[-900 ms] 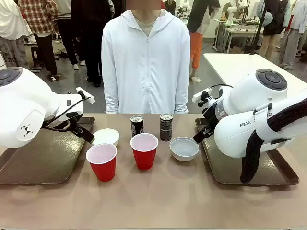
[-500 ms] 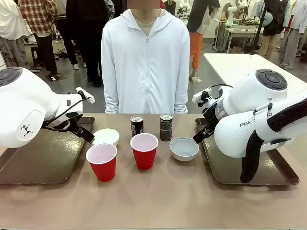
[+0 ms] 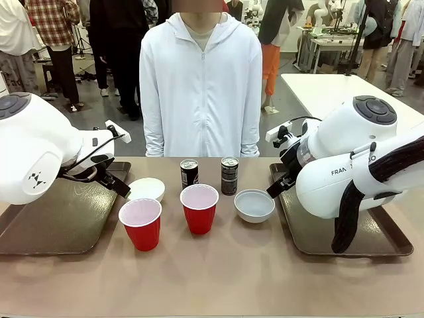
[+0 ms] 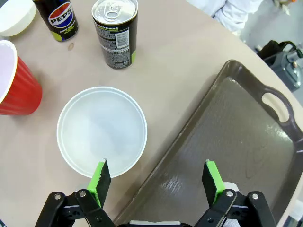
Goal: Prepare tableware on both trays.
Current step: Pick up a Picnic Bowl from the table and place it on a Handle tray.
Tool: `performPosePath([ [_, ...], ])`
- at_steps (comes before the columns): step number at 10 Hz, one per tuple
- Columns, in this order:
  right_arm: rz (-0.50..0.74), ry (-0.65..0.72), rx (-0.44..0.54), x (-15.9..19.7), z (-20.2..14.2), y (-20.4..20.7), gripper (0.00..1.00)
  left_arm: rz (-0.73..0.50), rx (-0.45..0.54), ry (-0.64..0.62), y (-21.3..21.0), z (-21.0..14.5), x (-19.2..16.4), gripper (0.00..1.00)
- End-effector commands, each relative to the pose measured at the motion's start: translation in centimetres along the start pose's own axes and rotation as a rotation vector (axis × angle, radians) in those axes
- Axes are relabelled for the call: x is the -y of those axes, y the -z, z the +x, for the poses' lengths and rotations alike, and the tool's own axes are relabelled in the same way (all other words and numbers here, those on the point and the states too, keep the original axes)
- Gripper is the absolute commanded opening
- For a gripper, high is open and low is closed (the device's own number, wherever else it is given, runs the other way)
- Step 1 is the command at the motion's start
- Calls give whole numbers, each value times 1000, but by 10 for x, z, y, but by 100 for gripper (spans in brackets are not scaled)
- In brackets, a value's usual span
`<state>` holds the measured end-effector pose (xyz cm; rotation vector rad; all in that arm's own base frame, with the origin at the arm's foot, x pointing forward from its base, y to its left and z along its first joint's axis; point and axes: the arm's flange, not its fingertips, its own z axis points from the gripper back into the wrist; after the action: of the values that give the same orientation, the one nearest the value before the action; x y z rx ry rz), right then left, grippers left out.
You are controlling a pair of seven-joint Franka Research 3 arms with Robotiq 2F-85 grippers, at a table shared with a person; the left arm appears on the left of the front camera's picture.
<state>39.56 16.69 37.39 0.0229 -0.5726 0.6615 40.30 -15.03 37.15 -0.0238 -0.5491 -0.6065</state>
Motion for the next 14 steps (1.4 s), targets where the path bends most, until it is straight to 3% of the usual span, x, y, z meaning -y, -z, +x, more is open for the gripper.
performPosePath([
  [1, 0, 0, 0, 0, 0, 0, 100, 0, 0, 0, 0, 0, 0, 100],
  [3, 0, 0, 0, 0, 0, 0, 100, 0, 0, 0, 0, 0, 0, 100],
  [4, -6, -29, 41, -16, 2, -28, 100, 19, -41, 40, -36, -7, 2, 100],
  [7, 53, 119, -21, -38, -44, -113, 100, -131, -145, 61, -122, -46, -2, 100],
  [9, 206, 210, -245, -55, -96, -126, 100, -286, -211, 45, -152, -76, 4, 100],
  [10, 311, 207, -340, -68, -114, -126, 100, -315, -230, 44, -154, -85, 8, 100],
  [11, 328, 206, -366, -71, -120, -124, 100, -268, -235, 32, -151, -86, 12, 100],
  [12, 203, 169, -251, -45, -13, -123, 100, -279, -218, 56, -158, -36, -3, 100],
  [14, 203, 169, -251, -45, -13, -123, 100, -279, -218, 56, -158, -36, -3, 100],
])
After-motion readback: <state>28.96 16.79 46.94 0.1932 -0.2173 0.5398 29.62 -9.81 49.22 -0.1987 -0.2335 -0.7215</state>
